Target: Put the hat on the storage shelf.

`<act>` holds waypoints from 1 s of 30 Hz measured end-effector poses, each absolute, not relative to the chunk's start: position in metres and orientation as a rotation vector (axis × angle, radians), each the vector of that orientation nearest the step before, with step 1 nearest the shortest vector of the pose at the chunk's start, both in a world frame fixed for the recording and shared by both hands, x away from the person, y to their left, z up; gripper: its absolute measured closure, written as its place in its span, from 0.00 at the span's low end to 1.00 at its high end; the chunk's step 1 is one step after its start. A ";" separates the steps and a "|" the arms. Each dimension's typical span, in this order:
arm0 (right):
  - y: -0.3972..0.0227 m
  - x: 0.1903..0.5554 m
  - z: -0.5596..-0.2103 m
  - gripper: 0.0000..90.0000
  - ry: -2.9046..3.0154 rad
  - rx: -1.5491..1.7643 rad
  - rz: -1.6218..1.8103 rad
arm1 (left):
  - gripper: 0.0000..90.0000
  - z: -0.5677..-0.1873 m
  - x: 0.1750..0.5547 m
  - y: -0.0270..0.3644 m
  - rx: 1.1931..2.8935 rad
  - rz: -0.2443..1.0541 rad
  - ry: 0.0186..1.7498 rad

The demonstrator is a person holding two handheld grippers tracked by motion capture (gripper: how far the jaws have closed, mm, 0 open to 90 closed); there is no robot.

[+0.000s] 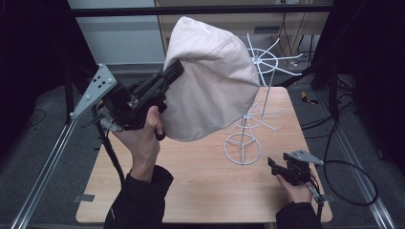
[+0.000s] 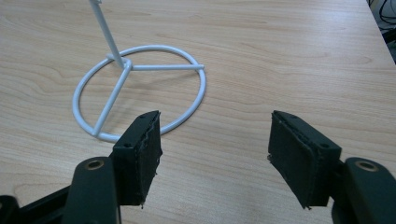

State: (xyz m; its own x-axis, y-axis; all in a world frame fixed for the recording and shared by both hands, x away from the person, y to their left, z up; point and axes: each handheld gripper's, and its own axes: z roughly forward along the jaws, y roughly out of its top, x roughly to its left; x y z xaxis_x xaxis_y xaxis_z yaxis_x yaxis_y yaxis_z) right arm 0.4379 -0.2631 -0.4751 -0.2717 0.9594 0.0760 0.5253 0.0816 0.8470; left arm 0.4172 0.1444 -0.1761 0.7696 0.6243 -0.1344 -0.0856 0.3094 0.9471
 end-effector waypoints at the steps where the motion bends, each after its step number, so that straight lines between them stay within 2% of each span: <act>1: -0.263 0.438 -0.475 0.38 1.851 1.461 1.100 | 0.99 -0.177 0.420 0.143 1.176 0.497 0.545; 30: -0.263 0.439 -0.476 0.39 1.858 1.457 1.091 | 0.98 -0.230 0.455 0.158 1.249 0.452 0.677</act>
State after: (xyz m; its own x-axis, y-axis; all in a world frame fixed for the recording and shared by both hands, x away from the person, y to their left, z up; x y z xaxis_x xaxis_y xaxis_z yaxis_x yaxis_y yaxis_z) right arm 0.4388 -0.2629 -0.4764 -0.2745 0.9592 0.0684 0.5270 0.0906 0.8450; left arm 0.4546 0.1577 -0.2297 0.7255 0.6525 -0.2188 0.0477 0.2695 0.9618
